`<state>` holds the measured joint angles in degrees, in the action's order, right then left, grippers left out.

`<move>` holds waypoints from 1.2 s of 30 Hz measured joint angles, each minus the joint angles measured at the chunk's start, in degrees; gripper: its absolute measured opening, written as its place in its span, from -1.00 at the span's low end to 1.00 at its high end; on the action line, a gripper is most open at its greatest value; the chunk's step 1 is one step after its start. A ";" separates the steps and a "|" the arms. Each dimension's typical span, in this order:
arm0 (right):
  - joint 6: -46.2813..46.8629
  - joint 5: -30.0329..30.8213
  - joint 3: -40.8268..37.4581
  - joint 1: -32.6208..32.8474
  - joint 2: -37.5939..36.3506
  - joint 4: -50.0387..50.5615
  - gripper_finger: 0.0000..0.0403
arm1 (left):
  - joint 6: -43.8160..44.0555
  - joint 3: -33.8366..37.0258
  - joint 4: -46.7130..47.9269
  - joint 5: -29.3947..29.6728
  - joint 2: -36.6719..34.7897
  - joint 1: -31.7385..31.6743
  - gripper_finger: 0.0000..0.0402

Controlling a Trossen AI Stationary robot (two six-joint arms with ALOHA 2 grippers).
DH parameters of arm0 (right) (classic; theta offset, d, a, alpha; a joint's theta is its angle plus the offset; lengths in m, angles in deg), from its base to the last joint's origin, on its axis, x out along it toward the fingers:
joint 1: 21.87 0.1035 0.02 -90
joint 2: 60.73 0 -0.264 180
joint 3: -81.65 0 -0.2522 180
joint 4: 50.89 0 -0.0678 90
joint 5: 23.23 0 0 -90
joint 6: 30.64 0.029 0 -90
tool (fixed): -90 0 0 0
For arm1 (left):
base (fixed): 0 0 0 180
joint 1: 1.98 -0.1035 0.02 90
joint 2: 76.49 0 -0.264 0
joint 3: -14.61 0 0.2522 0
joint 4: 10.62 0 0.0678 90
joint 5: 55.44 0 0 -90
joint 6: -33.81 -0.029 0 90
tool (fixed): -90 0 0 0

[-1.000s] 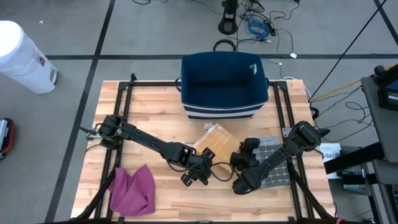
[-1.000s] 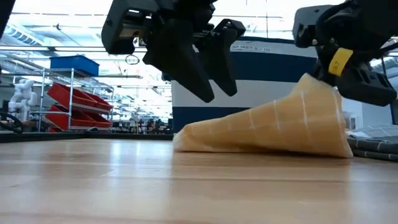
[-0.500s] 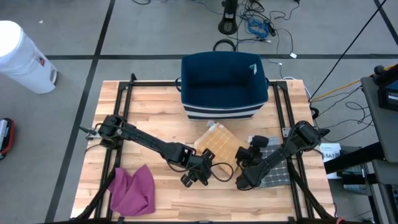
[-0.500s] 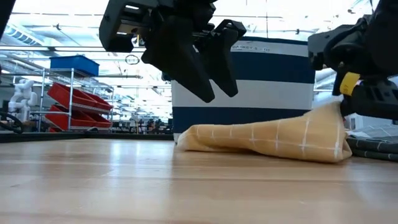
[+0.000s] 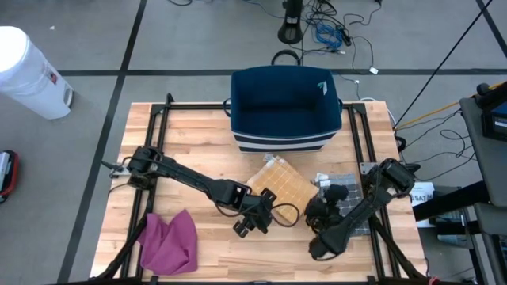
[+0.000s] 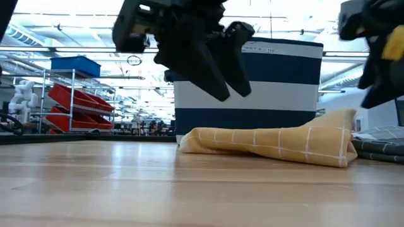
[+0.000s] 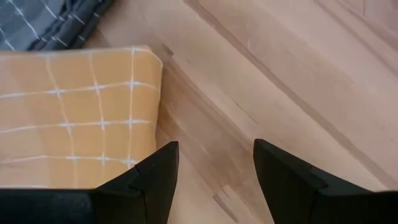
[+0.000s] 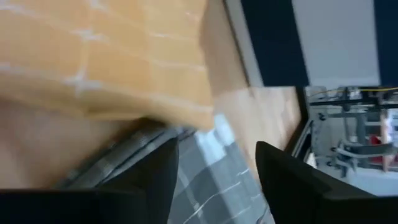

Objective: Fold towel
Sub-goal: Stack the orange patterned towel on the gray patterned towel

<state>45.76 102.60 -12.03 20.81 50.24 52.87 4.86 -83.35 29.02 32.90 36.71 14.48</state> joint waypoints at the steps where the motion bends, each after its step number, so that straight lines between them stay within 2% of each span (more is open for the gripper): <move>1: 0.35 -0.90 0.38 0.84 0.00 0.01 -0.02 | -0.04 0.00 0.12 -0.49 0.35 -0.25 0.06; 6: 0.95 -2.87 1.84 5.16 0.00 -3.04 -0.08 | -2.61 0.02 -1.91 -1.17 3.10 -1.52 0.06; 11: -5.45 2.48 1.65 8.18 0.00 -22.25 -0.09 | -6.16 0.02 -5.89 -1.05 5.25 -2.27 0.06; 14: -9.50 3.06 0.44 7.72 0.00 -32.02 -0.09 | -7.99 0.00 -8.22 -1.41 6.49 -2.67 0.06; 21: -12.56 3.29 -4.60 5.17 0.00 -43.28 -0.09 | -10.63 0.02 -10.03 -1.74 8.07 -3.34 0.06; 26: -17.18 0.20 -8.51 3.26 0.02 -53.29 -0.09 | -10.82 0.02 -11.01 -1.79 8.16 -3.49 0.06; 36: -18.87 5.40 -9.84 1.26 0.01 -55.48 -0.09 | -11.82 0.02 -13.06 -1.92 8.16 -4.62 0.06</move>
<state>26.89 108.00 -21.87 22.07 50.26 -2.62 -6.96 -83.33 15.96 30.98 44.87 9.86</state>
